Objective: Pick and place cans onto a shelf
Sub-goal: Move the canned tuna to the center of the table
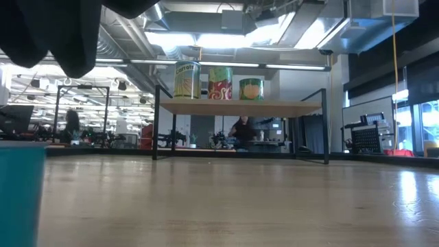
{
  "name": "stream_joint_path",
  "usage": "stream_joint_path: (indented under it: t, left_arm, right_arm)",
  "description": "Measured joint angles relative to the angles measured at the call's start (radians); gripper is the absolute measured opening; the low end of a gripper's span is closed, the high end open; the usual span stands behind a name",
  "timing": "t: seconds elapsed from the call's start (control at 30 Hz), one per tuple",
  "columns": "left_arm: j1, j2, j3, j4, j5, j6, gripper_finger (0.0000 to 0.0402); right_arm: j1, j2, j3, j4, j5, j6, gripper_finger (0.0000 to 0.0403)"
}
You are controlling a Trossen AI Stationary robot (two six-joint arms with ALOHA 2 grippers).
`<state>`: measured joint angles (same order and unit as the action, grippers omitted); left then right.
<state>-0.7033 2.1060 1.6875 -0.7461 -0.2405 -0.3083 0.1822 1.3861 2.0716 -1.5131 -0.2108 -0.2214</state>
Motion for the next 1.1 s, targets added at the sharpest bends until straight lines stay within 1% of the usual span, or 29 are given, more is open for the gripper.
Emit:
stream_joint_path:
  t: [0.17, 0.2, 0.27, 0.33, 0.67, 0.87, 1.0, 1.1]
  left_arm:
    - [-0.003, 0.034, 0.000, 0.021, 0.076, 0.004, 0.0059]
    - [-0.003, 0.041, 0.001, 0.033, 0.076, 0.004, 0.0059]
    - [-0.006, 0.047, -0.002, 0.016, 0.047, 0.005, 0.0059]
    - [-0.003, 0.044, 0.000, 0.032, 0.023, 0.004, 0.0059]
    - [-0.003, 0.043, 0.001, 0.020, 0.017, 0.005, 0.0059]
    - [0.000, 0.043, 0.001, -0.023, -0.033, 0.004, 0.0059]
    - [0.006, 0.043, 0.000, -0.029, 0.029, 0.005, 0.0059]
    - [0.006, 0.048, 0.000, -0.028, 0.025, 0.005, 0.0059]
  right_arm:
    - [0.000, 0.000, 0.000, 0.000, 0.000, 0.000, 0.0006]
    - [0.000, 0.000, 0.000, -0.001, 0.000, 0.000, 0.0006]
    - [0.000, 0.000, 0.000, -0.003, 0.000, 0.000, 0.0006]
    - [0.000, 0.000, 0.000, -0.003, 0.000, 0.000, 0.0006]
    - [0.000, 0.000, 0.000, -0.005, 0.000, 0.002, 0.0006]
    - [0.000, 0.000, 0.000, -0.004, 0.000, 0.003, 0.0006]
    - [0.000, 0.000, 0.000, -0.004, 0.000, 0.003, 0.0006]
    - [0.000, 0.000, 0.000, -0.004, 0.000, 0.003, 0.0006]
